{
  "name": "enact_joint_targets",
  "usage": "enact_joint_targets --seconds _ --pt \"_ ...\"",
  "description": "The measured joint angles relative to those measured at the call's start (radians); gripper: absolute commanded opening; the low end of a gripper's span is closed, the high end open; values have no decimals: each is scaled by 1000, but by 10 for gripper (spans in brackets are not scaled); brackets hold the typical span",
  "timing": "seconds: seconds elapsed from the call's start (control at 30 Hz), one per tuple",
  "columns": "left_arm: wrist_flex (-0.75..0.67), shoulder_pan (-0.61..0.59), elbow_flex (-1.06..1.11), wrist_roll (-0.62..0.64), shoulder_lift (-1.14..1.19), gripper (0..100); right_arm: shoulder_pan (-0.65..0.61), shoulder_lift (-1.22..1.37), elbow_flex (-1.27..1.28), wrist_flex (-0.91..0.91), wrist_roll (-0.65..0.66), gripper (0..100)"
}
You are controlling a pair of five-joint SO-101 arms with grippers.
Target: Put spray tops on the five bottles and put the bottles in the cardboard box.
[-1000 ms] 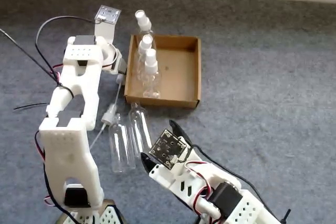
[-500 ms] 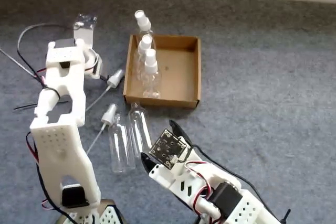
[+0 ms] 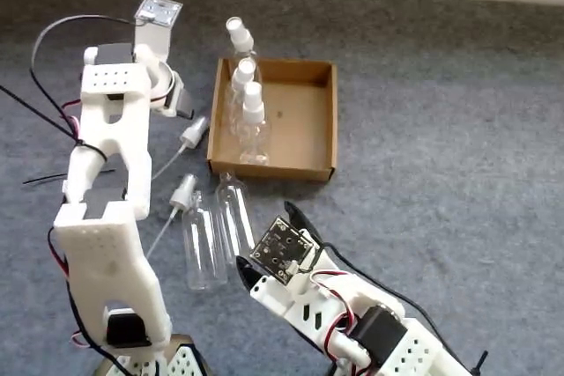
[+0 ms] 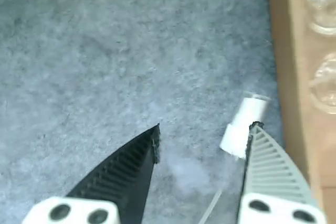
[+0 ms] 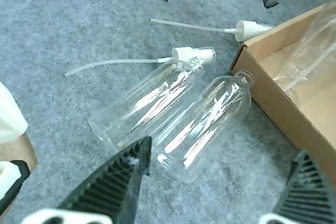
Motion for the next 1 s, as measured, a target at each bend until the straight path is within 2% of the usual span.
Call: enact_joint_targets --seconds 0.3,0.67,0.87,1.0 --pt "-6 58 104 -51 0 245 0 0 0 0 0 346" --pt "-170 63 233 -63 0 245 0 0 0 3 0 341" --pt "-244 63 285 -63 0 245 0 0 0 57 0 277" --pt "-255 63 279 -58 43 174 0 0 0 75 0 277"
